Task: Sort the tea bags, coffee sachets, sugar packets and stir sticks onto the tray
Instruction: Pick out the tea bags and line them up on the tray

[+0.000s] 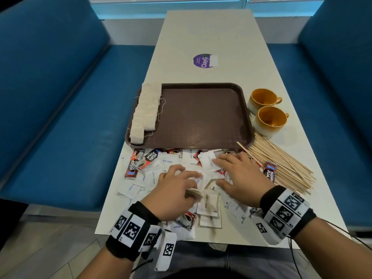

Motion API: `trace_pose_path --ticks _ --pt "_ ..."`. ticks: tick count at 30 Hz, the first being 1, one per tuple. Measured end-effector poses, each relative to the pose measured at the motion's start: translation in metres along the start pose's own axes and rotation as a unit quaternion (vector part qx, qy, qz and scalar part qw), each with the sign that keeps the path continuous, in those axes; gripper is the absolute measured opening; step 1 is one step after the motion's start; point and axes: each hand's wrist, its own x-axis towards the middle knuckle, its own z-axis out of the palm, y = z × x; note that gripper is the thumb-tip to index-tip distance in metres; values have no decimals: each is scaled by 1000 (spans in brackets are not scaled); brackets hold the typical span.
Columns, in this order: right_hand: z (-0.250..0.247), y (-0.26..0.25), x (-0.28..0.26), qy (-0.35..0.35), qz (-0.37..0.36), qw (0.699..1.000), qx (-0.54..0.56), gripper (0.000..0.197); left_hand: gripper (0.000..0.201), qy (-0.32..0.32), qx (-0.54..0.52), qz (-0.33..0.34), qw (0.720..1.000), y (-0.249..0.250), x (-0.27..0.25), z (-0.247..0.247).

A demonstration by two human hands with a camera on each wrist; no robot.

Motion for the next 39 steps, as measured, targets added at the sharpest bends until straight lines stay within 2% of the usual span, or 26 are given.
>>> trace_pose_path --ticks 5,8,11,14,18,21,24,27,30,33,39 --pt "4 -8 -9 -18 -71 997 -2 46 11 50 -10 0 999 -7 -4 -1" --pt "1 -6 -11 -25 -93 995 15 33 10 40 -20 15 999 -2 -2 -3" --pt "-7 1 -3 25 -51 998 39 28 11 2 -9 17 1000 2 2 -1" --pt "-14 6 12 44 11 999 14 36 12 -10 -18 12 1000 3 5 -1" --pt "-15 -1 24 17 3 1000 -7 51 7 8 -40 9 999 0 2 -4" --pt "-13 -7 25 14 -6 1000 -16 54 7 30 -60 2 998 -5 -1 -5" --pt "-13 -6 22 18 -14 1000 4 48 8 44 -84 -7 995 -9 -3 -4" --pt "-16 -2 18 18 -20 999 44 34 5 62 -102 -9 993 -13 -5 -3" --pt "-21 2 21 63 -2 996 70 21 7 86 -115 -7 990 -16 -5 -2" --pt "-26 2 32 75 13 996 50 23 7 114 -121 4 986 -16 -2 -3" --pt "-23 -7 49 37 50 998 -17 27 5 135 -116 17 984 -19 -4 -5"
